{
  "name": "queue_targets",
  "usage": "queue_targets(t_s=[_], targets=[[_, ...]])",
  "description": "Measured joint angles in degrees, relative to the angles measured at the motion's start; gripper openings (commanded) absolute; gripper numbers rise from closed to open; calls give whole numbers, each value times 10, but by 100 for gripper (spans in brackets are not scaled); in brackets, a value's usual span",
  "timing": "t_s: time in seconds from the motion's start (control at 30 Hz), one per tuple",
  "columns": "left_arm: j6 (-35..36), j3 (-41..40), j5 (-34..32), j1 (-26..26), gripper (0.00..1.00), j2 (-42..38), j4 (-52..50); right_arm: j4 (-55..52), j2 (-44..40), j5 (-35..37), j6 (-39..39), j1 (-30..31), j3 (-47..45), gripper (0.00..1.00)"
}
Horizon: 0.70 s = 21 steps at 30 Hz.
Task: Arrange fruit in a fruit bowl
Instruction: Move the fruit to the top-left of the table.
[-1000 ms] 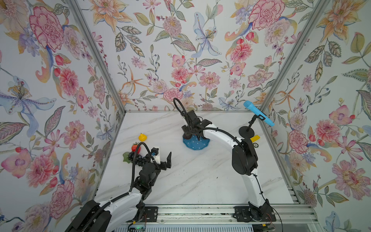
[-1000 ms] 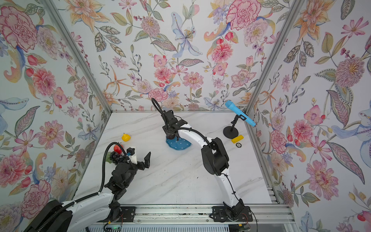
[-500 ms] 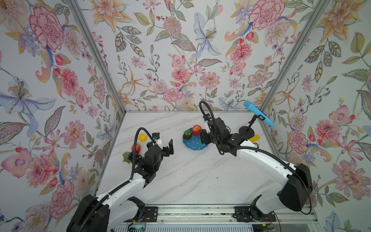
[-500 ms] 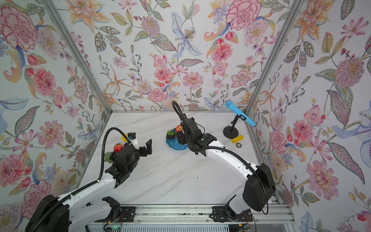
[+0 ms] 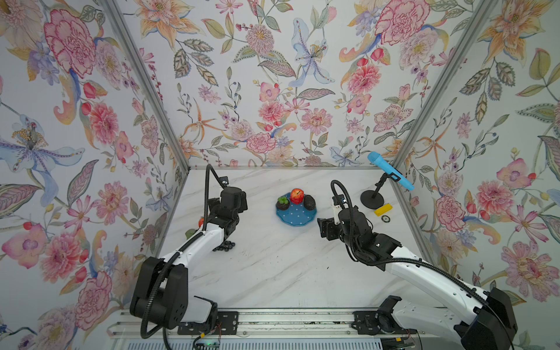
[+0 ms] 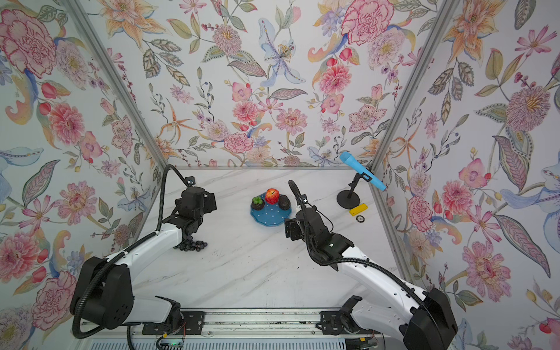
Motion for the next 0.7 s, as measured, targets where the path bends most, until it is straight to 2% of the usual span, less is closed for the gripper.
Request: queue_targets(t_s=[0.13, 0.23, 0.33, 0.7], targets=[[1, 49, 3, 41, 99, 62, -39, 1, -18, -3, 7, 0, -3, 82], [3, 92, 16, 64, 93, 114, -63, 5, -30, -5, 10, 0, -13, 82], [8, 125, 29, 84, 93, 156, -83, 5, -33, -7, 12, 0, -19, 82], [19, 178, 63, 129, 94, 238, -116, 4, -35, -19, 12, -3, -29, 83]])
